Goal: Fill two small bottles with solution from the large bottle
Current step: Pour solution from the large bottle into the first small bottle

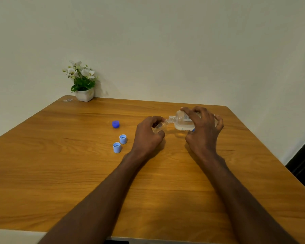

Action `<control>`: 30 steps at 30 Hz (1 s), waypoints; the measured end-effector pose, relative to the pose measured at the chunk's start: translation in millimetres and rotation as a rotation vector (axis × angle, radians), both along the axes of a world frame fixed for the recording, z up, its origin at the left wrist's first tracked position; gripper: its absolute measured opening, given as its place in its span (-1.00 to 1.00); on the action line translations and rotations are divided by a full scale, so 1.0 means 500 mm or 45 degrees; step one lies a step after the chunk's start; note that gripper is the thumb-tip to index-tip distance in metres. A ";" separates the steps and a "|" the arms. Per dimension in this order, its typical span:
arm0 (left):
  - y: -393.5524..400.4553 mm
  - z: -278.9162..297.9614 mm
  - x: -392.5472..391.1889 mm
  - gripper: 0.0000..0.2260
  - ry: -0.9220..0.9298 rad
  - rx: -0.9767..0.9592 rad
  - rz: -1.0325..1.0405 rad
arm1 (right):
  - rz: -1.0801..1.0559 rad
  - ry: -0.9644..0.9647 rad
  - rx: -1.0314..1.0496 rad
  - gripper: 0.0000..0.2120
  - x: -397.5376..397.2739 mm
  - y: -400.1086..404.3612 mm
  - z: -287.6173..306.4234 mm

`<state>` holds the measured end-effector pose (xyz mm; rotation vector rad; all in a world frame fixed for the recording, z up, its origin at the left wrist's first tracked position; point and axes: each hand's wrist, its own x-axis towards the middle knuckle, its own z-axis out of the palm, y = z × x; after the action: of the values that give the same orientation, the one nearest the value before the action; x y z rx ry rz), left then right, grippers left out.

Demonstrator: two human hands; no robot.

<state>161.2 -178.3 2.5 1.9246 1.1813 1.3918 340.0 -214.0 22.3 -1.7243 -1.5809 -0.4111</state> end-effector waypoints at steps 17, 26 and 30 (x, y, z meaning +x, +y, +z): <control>-0.003 0.002 0.001 -0.60 0.011 -0.011 0.010 | 0.005 0.008 0.007 -0.13 -0.002 -0.005 0.002; -0.003 0.003 -0.001 -0.60 0.025 0.003 0.003 | 0.019 0.023 0.001 -0.13 -0.003 -0.005 0.002; -0.001 0.002 -0.004 -0.60 0.016 0.003 -0.001 | 0.023 0.026 0.009 -0.14 -0.005 -0.003 0.000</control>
<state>159.4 -179.0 3.6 1.9380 1.1854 1.3827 337.7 -215.6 22.3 -1.7025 -1.5779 -0.3887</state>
